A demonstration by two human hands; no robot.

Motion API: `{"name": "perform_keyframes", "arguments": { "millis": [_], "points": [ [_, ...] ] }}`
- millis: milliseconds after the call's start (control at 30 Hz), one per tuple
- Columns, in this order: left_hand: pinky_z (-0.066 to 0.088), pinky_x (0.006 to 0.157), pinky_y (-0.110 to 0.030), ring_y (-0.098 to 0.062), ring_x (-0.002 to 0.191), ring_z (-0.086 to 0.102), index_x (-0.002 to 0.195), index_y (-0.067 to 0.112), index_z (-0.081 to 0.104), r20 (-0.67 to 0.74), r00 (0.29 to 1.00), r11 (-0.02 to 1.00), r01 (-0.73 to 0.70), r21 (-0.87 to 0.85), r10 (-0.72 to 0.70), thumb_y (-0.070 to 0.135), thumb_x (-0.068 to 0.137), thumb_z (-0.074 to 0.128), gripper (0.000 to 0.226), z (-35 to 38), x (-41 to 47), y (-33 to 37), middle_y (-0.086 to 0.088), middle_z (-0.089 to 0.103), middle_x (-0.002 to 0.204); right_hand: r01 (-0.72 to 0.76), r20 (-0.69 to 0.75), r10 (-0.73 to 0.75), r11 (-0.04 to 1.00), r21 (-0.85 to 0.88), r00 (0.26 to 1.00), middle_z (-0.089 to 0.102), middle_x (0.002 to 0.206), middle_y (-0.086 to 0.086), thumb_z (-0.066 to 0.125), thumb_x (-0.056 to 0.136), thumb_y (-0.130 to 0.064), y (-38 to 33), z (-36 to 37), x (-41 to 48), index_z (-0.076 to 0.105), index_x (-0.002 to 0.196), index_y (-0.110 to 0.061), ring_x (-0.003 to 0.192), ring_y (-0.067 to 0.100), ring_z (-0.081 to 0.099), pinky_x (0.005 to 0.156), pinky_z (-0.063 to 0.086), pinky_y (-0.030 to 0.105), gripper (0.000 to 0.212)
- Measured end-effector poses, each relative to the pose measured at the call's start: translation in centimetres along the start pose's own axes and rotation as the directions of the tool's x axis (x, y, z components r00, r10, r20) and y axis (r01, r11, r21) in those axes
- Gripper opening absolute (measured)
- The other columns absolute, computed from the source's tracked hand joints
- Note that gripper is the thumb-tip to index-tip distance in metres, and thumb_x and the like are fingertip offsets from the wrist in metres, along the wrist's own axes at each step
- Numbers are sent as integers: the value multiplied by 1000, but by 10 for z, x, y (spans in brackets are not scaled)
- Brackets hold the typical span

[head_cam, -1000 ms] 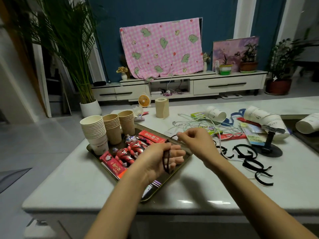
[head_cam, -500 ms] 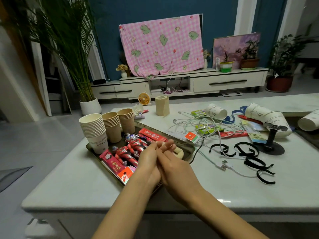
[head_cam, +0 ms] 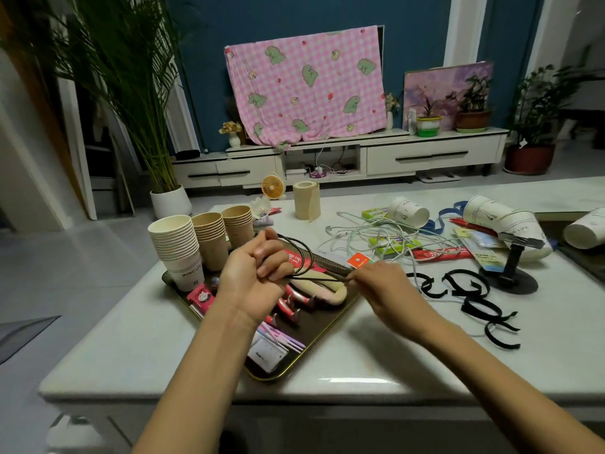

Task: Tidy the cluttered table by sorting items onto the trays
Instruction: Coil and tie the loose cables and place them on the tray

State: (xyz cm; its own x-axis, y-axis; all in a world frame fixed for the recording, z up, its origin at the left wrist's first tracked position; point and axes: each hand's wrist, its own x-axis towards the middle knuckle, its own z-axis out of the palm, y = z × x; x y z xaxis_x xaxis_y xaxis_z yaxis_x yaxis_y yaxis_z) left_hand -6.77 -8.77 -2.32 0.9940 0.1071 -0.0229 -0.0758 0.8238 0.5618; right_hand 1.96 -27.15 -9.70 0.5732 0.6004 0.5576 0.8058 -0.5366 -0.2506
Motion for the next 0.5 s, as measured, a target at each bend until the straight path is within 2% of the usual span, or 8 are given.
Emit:
{"name": "perform_keyframes", "arguments": {
  "millis": [100,233,300,333,400,433,467,500],
  "points": [
    [16,36,-14,-5,28,25,71,15,50,42,999,998,-24,59,22,21,98,32,32,9,-4,6,7,32,41,-80,-96,62,977,-195,993,59,80,15,65,85,-14,23,-7,12,71,88,-8,77,34,56,64,35,33,9],
    [14,37,-15,-2,28,23,70,14,49,43,999,982,3,190,-11,22,98,33,33,16,-5,-12,7,31,39,-304,-50,302,919,-249,952,63,97,10,44,97,-24,44,-10,35,59,106,-13,88,30,56,62,35,31,21],
    [15,35,-15,-1,27,23,71,13,47,8,999,970,46,237,-50,21,99,32,32,16,-2,-30,6,30,38,-439,-123,426,891,-117,897,65,96,12,41,97,-18,46,-14,43,57,104,-10,85,31,57,61,36,31,19],
    [16,35,-14,-1,27,23,72,13,47,-16,997,967,71,244,-69,21,99,32,32,14,-1,-38,6,30,38,-468,-238,455,884,1,858,65,92,13,42,96,-13,45,-16,44,58,102,-8,80,32,56,60,34,30,18],
    [18,34,-14,-2,28,24,73,12,45,-54,993,969,113,222,-103,20,100,31,31,8,1,-48,5,30,38,-388,-539,406,909,154,738,62,82,16,45,93,-2,38,-21,41,59,97,-1,73,31,53,58,26,27,14],
    [18,34,-14,-2,28,24,73,12,45,-64,992,971,123,207,-112,20,100,31,31,6,2,-50,5,30,38,-357,-603,372,922,150,706,61,80,17,47,91,3,35,-23,38,59,95,1,75,32,53,58,25,25,13],
    [18,34,-15,-2,28,23,73,12,45,-71,991,973,123,197,-111,20,100,31,31,4,3,-50,6,30,39,-337,-567,370,927,167,736,61,83,17,47,90,7,33,-25,38,59,95,2,79,33,54,62,30,24,14],
    [18,34,-15,-2,28,23,73,11,45,-78,991,975,119,190,-105,20,100,31,32,2,4,-49,6,30,39,-340,-451,401,916,213,797,64,88,17,46,88,9,32,-28,37,61,97,1,84,32,58,70,38,24,19]
  ]
}}
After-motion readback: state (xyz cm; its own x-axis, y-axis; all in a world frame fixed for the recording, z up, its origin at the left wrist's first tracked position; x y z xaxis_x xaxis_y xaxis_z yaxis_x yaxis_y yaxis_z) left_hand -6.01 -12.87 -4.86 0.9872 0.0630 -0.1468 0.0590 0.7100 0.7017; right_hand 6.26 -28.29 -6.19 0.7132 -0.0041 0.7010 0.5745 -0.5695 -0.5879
